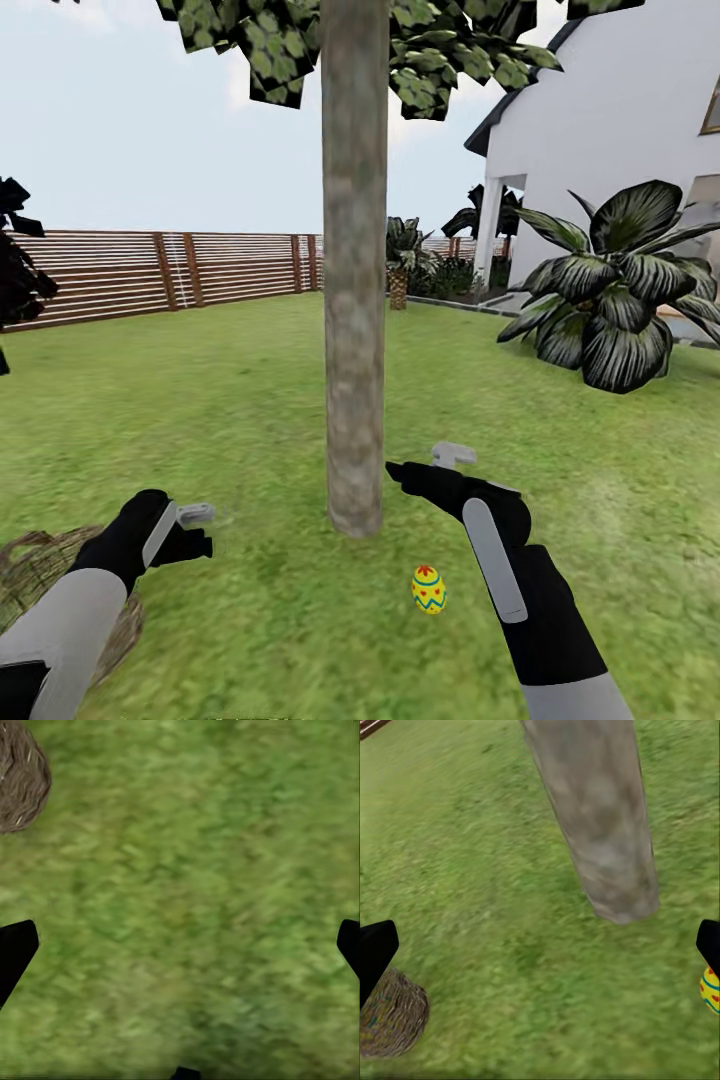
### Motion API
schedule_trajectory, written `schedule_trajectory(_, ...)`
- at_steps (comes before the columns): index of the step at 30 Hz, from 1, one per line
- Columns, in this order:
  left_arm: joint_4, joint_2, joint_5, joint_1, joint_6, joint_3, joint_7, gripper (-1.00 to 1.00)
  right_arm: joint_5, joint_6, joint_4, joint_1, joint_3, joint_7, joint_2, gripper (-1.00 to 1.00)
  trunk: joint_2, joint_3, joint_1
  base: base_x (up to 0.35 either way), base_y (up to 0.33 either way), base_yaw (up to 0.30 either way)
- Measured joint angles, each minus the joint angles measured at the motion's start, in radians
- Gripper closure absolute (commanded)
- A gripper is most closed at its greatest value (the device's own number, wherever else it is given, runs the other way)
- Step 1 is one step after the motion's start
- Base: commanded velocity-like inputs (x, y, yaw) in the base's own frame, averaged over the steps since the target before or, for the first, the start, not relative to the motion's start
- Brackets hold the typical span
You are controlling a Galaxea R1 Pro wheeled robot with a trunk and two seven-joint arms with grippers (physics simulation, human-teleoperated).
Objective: Take the three Easter eggs out of the wicker basket on the lawn in the garden, then place them on the lawn next to a single tree (choose any tree) so that all three eggs are next to the same tree and none are left in the basket.
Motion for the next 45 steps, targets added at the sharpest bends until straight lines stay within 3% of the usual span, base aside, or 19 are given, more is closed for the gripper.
schedule_trajectory(9, -0.006, 0.000, 0.000, 0.000, 0.000, 0.000, -0.001, -1.00, 0.000, 0.000, 0.001, 0.000, 0.000, 0.000, 0.000, -1.00, 0.063, 0.028, -0.035, 0.000, 0.000, 0.278)
schedule_trajectory(17, -0.008, 0.000, 0.001, 0.000, 0.002, 0.000, -0.001, -1.00, 0.000, 0.000, 0.001, 0.000, 0.000, 0.000, 0.000, -1.00, 0.063, 0.028, -0.035, 0.000, 0.000, 0.278)
schedule_trajectory(45, -0.008, 0.001, 0.003, 0.002, 0.021, 0.000, -0.001, -1.00, 0.000, 0.000, 0.001, 0.000, 0.001, 0.000, 0.000, -1.00, 0.259, 0.116, -0.142, 0.000, 0.000, 0.279)
